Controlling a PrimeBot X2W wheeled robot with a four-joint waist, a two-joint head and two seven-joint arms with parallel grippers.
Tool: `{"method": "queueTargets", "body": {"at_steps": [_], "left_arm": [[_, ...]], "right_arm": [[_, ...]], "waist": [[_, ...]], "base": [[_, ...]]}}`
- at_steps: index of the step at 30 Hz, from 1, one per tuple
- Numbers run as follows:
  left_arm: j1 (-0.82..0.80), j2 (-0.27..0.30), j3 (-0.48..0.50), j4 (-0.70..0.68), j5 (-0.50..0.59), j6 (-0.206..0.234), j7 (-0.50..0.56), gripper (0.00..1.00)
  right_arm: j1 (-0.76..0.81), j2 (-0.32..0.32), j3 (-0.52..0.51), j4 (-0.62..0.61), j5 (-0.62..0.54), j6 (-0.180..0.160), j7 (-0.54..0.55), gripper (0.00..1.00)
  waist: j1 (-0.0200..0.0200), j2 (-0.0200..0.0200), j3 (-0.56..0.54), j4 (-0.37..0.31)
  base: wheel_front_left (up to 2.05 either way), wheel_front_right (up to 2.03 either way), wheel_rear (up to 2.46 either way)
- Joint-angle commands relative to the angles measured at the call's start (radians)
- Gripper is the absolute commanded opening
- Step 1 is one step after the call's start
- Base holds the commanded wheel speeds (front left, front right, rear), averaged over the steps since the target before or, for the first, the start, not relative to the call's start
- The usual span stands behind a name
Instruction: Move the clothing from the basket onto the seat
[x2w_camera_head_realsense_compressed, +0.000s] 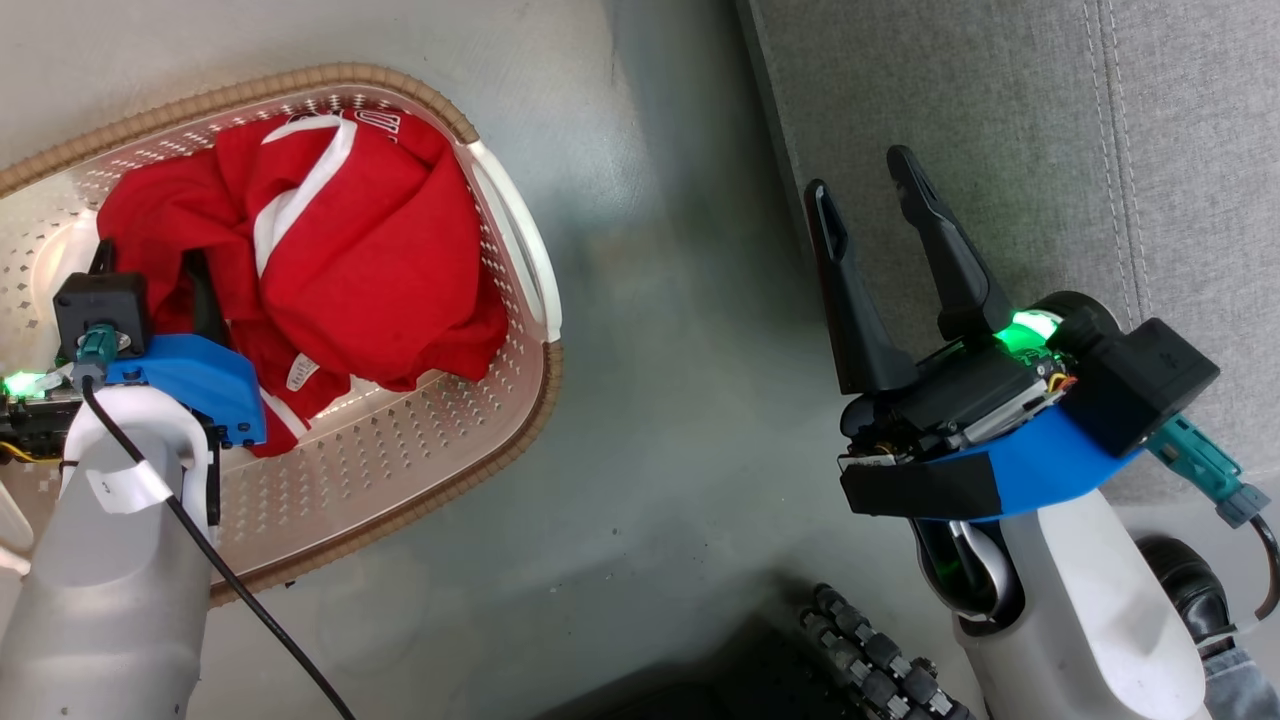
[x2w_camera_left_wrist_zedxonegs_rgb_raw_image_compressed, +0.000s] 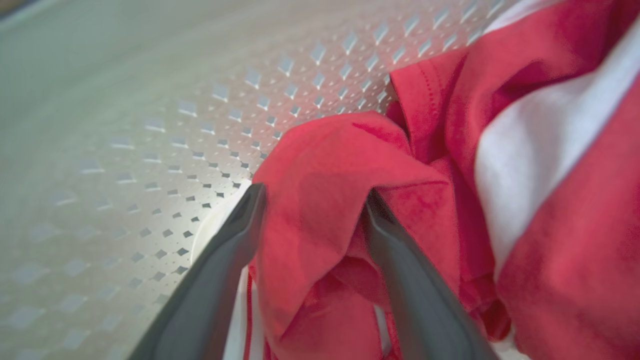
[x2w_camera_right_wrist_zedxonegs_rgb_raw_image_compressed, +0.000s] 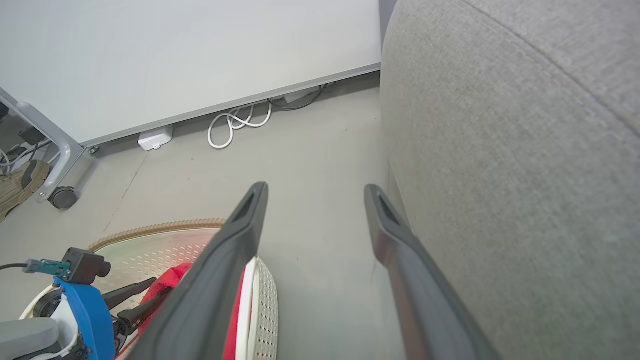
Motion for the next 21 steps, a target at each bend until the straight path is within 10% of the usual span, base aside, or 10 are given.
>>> {"method": "queueTargets", "body": {"at_steps": [1,2,21], "left_arm": [[-0.002,0.001,0.0,0.0,-0.006,-0.001,-0.003,0.47],[-0.006,-0.002,-0.001,0.009,-0.007,-0.002,-0.003,0.0],[-0.027,-0.065,-0.026,0.046,-0.038,-0.042,-0.003,0.0]], "right_arm": [[-0.02,-0.001,0.001,-0.001,0.008,0.0,-0.003,1.0],[-0.02,-0.001,0.003,0.0,0.009,0.0,-0.003,1.0],[-0.027,-0.001,-0.01,0.023,-0.019,0.0,-0.003,1.0]], "waist": [[-0.0001,0.0,-0.001,-0.001],[-0.0001,0.0,-0.002,-0.002],[-0.0001,0.0,-0.079,0.031]], "base": [[0.0,0.0,0.0],[0.0,0.0,0.0],[0.0,0.0,0.0]]}}
